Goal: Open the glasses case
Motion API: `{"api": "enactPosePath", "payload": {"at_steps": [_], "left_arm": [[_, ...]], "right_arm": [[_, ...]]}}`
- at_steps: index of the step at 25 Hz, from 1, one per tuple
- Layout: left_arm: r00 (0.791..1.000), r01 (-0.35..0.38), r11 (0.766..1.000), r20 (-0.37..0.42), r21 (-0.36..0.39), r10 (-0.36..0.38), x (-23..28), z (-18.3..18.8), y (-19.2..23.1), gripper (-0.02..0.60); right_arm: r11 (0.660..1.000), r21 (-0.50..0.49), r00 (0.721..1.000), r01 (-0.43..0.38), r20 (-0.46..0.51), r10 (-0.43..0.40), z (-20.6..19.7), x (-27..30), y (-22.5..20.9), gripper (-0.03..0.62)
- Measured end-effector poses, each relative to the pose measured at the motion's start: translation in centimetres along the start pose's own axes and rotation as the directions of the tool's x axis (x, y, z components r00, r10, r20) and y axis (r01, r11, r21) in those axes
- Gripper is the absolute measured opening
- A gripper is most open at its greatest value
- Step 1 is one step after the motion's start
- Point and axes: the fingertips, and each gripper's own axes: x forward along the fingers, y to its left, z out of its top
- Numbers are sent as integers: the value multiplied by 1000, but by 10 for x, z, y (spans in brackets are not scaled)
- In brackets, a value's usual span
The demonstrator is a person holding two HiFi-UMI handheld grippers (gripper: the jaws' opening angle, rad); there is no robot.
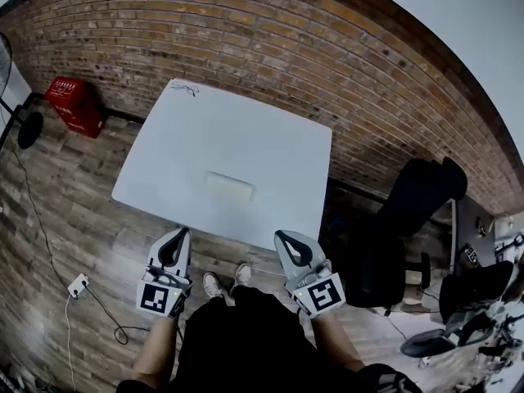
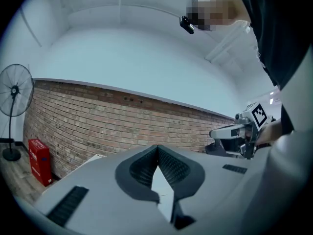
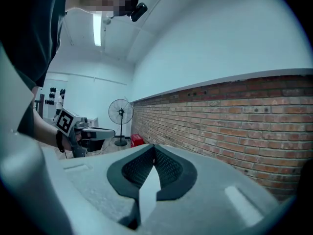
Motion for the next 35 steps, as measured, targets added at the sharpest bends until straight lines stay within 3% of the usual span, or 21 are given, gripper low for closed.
{"api": "enactPosePath", "payload": {"at_steps": [8,13,21,24,27,31,35], "left_arm": [[999,-19,999,-26,40,21,48,-1,0,6],[995,-60,997,-81,45,63,58,-19,16,6],[990,-38,998,-132,41,43,90,-63,41,7],[986,-14,999,-168,36,20,105,-85,49,8],[977,-2,1000,-211,31,9,116,-111,59,8],[963,33,999,-268,26,-25,128,-141,70,12],[929,134,990,-352,34,-113,141,-175,77,100]], "right_arm": [[999,11,999,-32,1,32,-15,26,-52,5],[996,-15,991,-88,102,89,-10,54,-59,5],[992,-9,987,-126,95,126,-32,97,-67,5],[986,-60,988,-153,-20,152,-61,108,-71,5],[961,-154,958,-230,-208,196,-101,113,-70,5],[959,-125,943,-256,-249,220,-127,123,-71,17],[953,-122,931,-279,-277,237,-151,136,-71,24]]}}
